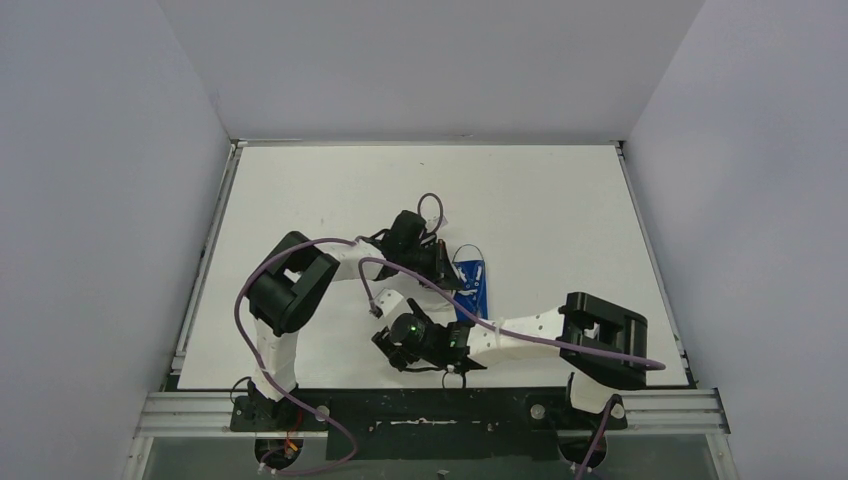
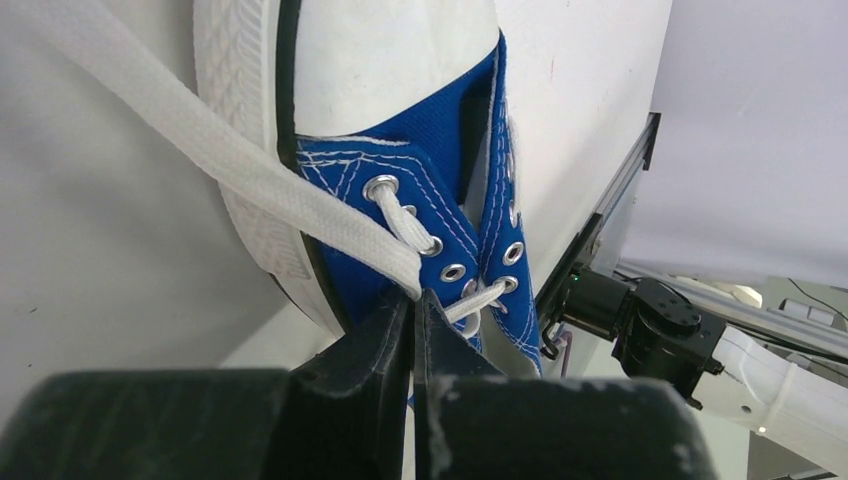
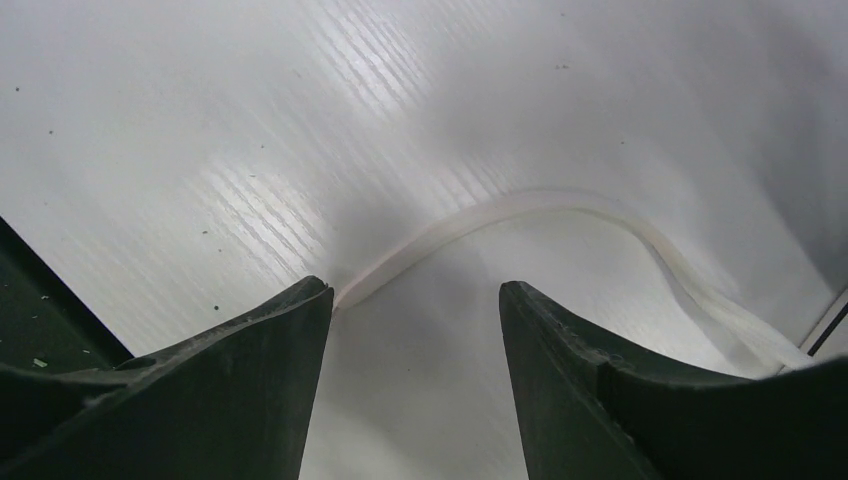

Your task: Tie the shoes

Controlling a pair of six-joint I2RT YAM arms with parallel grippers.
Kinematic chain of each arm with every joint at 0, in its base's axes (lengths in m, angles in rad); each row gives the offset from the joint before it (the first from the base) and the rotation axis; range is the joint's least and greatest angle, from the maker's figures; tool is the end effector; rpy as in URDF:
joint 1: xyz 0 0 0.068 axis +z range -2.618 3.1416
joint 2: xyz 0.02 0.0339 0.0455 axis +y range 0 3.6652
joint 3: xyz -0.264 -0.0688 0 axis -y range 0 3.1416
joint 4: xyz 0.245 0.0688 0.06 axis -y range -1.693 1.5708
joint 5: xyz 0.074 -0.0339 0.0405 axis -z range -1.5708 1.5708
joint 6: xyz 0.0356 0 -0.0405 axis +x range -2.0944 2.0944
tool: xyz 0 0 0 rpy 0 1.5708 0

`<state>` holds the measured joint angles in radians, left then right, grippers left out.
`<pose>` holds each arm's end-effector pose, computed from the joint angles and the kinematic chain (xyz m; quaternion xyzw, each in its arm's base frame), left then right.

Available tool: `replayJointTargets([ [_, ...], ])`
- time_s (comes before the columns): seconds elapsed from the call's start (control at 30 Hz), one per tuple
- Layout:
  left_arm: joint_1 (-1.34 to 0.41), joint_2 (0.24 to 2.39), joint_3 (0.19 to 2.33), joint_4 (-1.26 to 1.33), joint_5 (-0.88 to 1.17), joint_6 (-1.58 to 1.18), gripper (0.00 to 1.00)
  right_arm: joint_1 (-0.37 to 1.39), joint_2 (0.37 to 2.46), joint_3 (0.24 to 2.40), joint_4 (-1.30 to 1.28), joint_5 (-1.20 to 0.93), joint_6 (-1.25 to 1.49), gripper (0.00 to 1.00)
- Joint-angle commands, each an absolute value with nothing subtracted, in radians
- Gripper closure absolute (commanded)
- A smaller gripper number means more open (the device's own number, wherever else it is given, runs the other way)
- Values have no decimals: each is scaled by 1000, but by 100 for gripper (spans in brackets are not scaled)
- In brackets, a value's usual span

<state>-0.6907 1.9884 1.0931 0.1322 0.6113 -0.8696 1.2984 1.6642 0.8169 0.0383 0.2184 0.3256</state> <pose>0.2966 -0.2716 0.1298 0.0394 0.8840 -0.4603 0.0717 0.0954 0.3127 0.1537 -0.3955 0.8347 0.1985 0.3277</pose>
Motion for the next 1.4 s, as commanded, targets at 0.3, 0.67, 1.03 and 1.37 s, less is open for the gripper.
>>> replayJointTargets([
  [0.3, -668, 2006, 1106, 270, 632, -917, 100, 1383, 1669, 780, -58, 331, 467, 51],
  [0.67, -666, 1971, 1096, 245, 605, -900, 100, 1364, 1374, 745, -278, 367, 574, 100],
  [1.03, -679, 1944, 1110, 232, 607, -881, 100, 1188, 1002, 924, -846, 439, 659, 100],
  [1.37, -672, 1917, 1163, 125, 634, -865, 100, 424, 1087, 1076, -755, -50, 314, 100],
])
